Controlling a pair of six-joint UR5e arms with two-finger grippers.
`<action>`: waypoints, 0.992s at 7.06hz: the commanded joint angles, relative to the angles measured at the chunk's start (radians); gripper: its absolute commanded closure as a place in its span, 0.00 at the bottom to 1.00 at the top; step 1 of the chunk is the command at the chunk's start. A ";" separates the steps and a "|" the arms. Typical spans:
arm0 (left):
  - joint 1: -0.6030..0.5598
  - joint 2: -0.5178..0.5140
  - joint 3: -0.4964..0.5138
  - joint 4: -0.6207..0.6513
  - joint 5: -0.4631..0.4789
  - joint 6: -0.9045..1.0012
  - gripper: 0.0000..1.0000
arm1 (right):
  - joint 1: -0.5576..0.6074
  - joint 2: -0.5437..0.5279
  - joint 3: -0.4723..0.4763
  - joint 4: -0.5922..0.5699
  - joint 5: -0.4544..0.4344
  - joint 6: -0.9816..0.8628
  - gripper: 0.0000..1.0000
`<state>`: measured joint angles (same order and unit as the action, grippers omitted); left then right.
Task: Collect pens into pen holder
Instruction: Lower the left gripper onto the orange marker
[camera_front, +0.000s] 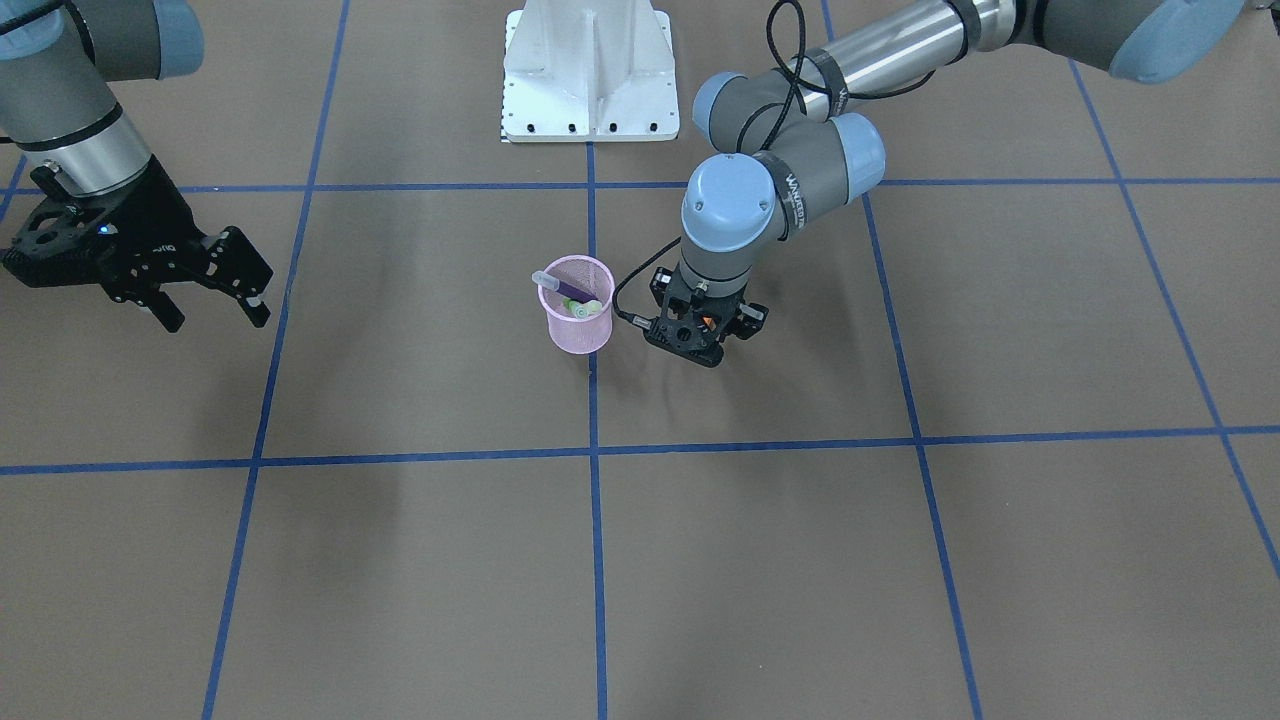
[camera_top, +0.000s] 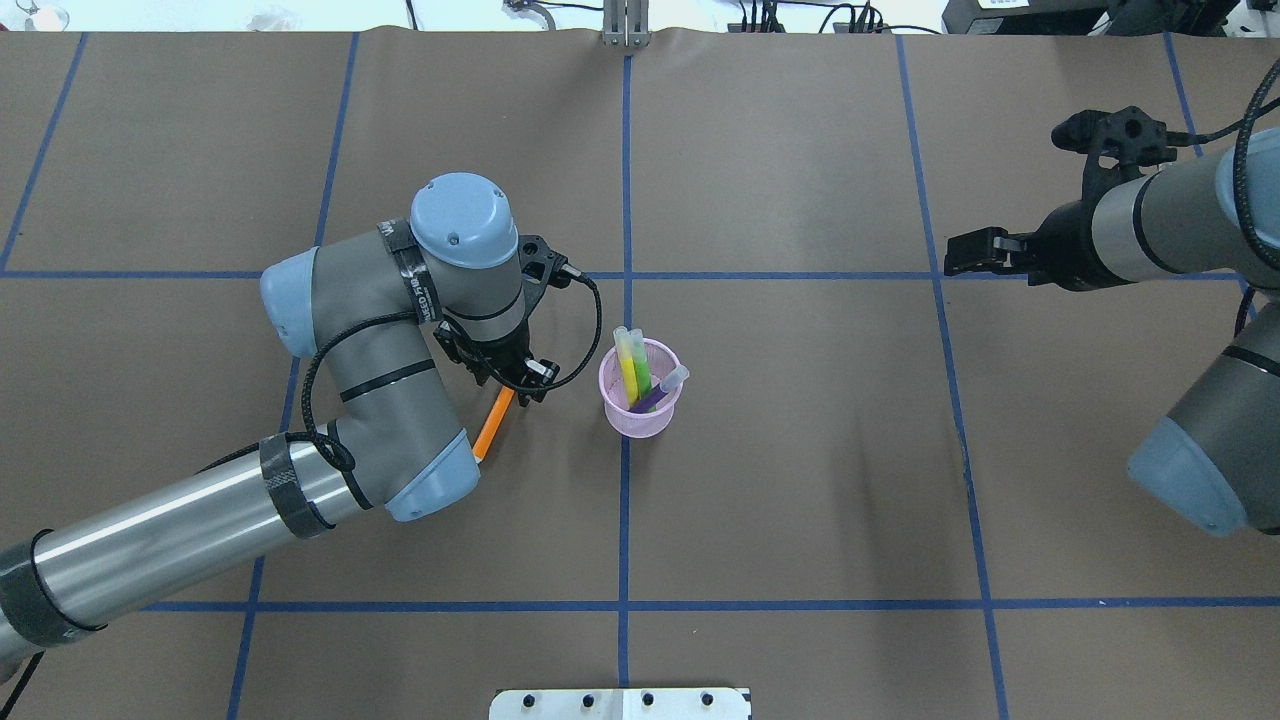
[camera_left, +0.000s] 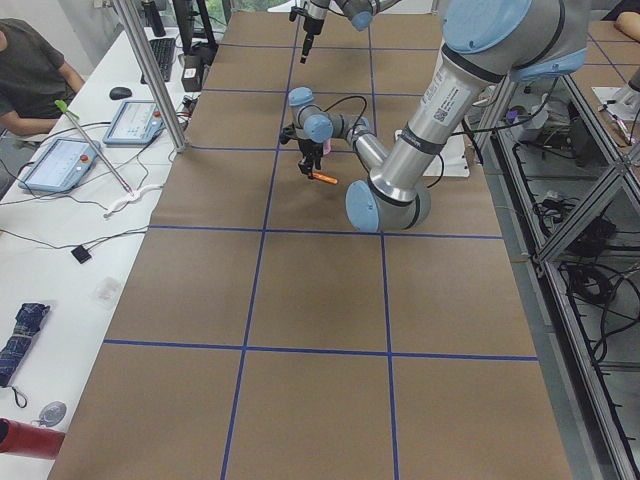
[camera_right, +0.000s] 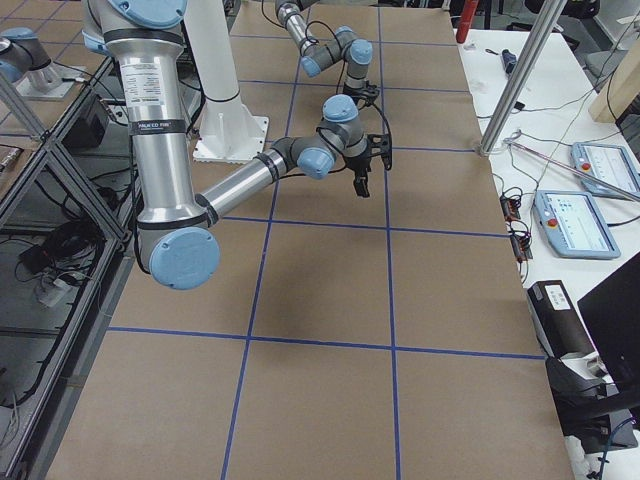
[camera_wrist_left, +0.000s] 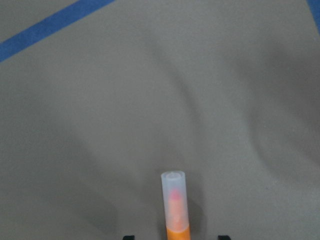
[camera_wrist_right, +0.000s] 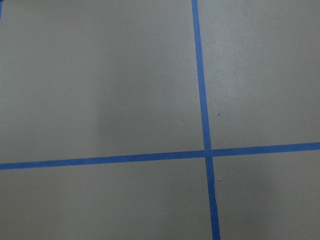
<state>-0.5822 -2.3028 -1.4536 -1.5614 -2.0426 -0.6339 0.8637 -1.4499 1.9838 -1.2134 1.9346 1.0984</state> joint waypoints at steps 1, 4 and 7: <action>-0.001 -0.001 0.007 0.000 0.001 0.000 0.70 | 0.000 0.000 0.000 0.000 0.000 0.000 0.00; -0.002 -0.003 0.002 0.007 -0.001 0.000 0.98 | 0.000 0.003 -0.005 0.000 0.000 0.000 0.00; -0.088 -0.003 -0.065 0.012 -0.146 -0.012 1.00 | 0.000 0.009 -0.002 0.002 0.000 0.001 0.00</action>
<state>-0.6315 -2.3062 -1.4813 -1.5522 -2.1468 -0.6425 0.8636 -1.4422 1.9802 -1.2124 1.9344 1.0986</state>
